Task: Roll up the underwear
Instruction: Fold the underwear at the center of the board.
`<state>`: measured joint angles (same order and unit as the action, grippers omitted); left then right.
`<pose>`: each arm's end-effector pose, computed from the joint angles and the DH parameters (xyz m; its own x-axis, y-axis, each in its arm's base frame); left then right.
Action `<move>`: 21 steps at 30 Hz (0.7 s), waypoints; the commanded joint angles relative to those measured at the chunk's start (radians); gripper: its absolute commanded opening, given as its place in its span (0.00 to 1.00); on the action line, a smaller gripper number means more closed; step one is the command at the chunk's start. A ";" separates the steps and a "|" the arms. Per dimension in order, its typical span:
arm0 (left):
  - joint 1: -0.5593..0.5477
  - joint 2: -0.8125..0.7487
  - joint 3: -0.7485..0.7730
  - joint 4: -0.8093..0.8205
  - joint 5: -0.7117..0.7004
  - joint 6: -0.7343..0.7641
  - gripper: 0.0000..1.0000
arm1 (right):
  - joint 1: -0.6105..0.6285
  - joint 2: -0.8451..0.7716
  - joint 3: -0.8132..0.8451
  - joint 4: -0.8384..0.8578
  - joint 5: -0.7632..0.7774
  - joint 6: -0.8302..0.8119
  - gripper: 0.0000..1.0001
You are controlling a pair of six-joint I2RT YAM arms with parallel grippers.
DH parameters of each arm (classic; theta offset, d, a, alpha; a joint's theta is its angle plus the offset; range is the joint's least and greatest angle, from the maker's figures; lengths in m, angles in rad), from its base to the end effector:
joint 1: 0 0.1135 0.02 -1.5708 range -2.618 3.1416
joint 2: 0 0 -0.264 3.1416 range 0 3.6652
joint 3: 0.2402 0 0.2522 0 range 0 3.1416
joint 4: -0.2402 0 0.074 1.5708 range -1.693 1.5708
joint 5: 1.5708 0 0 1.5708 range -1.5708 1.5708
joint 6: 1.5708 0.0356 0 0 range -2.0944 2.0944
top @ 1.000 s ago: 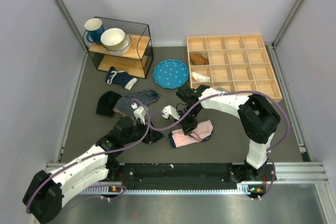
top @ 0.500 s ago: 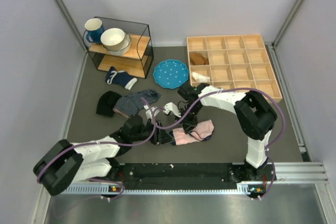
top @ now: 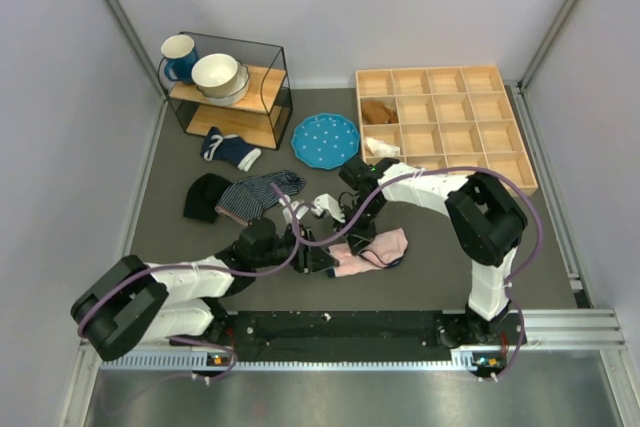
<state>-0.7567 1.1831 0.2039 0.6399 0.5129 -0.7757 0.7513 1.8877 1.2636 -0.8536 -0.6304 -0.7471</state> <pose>0.1375 -0.1539 0.1531 -0.8272 -0.0580 -0.5589 0.4978 0.3855 -0.7769 0.2383 0.2513 0.1676 -0.1320 -0.8743 -0.4670 -0.9284 -0.0561 0.3674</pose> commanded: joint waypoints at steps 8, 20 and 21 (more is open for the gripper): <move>-0.015 0.304 0.081 0.312 0.015 0.001 0.37 | -0.023 0.011 0.028 0.021 -0.017 0.046 0.13; -0.015 0.412 0.114 0.115 -0.154 0.052 0.33 | -0.047 -0.024 0.025 0.054 0.023 0.097 0.15; -0.016 0.417 0.118 0.071 -0.186 0.052 0.33 | -0.049 -0.027 0.026 0.063 0.046 0.103 0.17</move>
<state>-0.7616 1.5738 0.2935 0.8696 0.4053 -0.7601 0.7166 1.8988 1.2640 -0.8597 -0.6010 -0.6693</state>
